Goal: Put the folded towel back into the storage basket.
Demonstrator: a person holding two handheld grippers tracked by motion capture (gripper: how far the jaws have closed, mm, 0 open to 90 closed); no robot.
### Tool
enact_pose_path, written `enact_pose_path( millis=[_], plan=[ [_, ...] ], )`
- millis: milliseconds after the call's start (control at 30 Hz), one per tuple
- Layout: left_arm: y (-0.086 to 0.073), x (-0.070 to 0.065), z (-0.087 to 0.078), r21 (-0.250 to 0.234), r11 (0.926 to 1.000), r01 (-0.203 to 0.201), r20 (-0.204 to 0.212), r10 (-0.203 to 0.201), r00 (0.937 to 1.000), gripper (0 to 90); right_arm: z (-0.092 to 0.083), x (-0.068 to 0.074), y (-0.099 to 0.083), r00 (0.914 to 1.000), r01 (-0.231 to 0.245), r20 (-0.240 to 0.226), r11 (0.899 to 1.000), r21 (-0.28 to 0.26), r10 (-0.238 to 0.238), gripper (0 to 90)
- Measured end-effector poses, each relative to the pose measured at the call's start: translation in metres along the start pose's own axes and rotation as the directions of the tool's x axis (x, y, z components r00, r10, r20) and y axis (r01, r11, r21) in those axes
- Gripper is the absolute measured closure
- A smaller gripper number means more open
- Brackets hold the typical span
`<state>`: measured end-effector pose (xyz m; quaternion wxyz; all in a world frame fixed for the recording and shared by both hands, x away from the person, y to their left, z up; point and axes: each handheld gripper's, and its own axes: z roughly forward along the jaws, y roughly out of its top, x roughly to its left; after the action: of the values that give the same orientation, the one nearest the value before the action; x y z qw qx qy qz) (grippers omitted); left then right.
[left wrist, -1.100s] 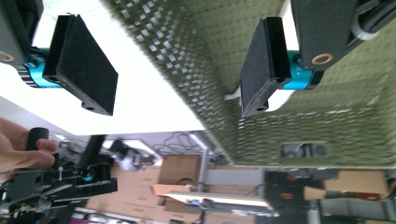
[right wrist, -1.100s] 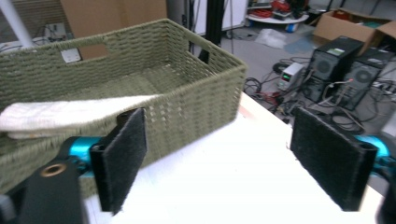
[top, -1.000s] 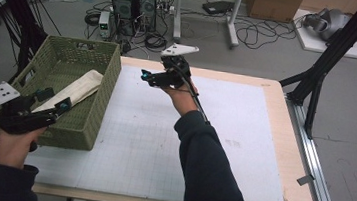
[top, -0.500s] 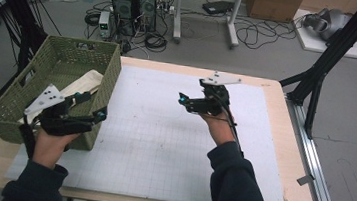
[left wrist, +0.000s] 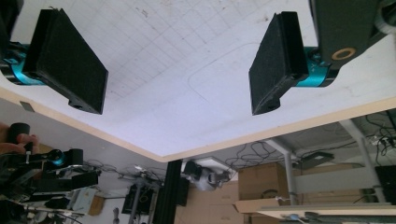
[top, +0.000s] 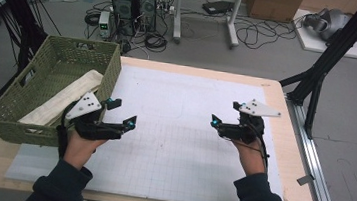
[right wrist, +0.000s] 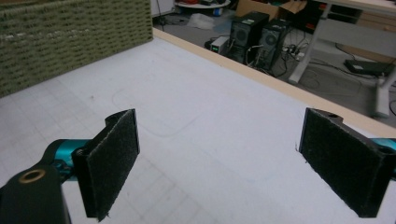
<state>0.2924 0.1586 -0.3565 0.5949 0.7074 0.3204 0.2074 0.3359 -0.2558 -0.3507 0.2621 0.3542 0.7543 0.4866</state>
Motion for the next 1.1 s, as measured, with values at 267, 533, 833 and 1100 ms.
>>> enact_pose_path(
  millis=[267, 533, 833, 1100],
  plan=[
    [-0.015, -0.010, 0.019, 0.021, 0.9994, -0.029, 0.020, 0.028, 0.9994, 20.9, -0.030, -0.003, -0.036, 0.9974, -0.009, 0.071, 1.000, 0.007, 0.009, 11.5],
    [-0.033, -0.018, 0.026, 0.031, 0.9987, -0.041, 0.041, 0.040, 0.9984, 21.1, -0.043, 0.000, -0.064, 0.9948, -0.033, 0.096, 0.999, 0.009, 0.032, 11.5],
    [-0.044, -0.023, 0.026, 0.053, 0.9975, -0.047, 0.040, 0.045, 0.9982, 21.1, -0.040, 0.004, -0.070, 0.9946, -0.015, 0.103, 1.000, 0.021, 0.013, 11.5],
    [-0.047, -0.024, 0.025, 0.057, 0.9973, -0.045, 0.035, 0.043, 0.9984, 21.3, -0.042, 0.005, -0.073, 0.9949, -0.020, 0.099, 1.000, 0.024, 0.018, 11.5]
  ],
)
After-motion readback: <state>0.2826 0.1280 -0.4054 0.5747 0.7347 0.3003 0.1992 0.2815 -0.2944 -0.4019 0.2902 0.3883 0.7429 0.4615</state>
